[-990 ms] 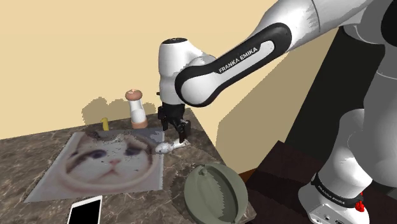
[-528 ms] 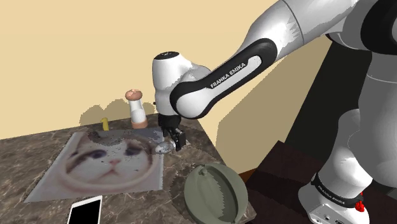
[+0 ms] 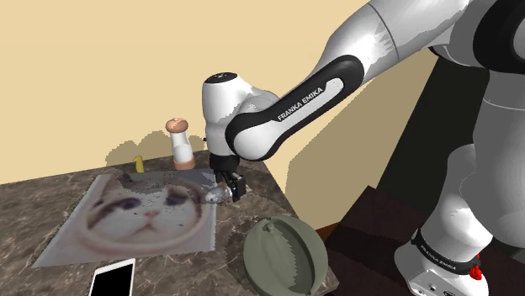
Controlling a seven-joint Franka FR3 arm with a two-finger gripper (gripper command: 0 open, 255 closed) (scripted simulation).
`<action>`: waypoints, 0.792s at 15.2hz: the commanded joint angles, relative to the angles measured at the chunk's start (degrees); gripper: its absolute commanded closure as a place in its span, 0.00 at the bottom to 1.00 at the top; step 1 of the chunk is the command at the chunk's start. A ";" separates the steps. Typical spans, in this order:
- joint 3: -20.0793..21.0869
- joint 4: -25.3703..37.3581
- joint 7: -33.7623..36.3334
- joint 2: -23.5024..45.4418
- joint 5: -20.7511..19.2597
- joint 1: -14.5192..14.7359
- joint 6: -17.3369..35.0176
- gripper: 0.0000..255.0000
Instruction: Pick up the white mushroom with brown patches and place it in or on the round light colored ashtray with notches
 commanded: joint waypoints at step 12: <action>0.08 0.45 -0.19 -0.88 0.24 -0.05 -1.31 1.00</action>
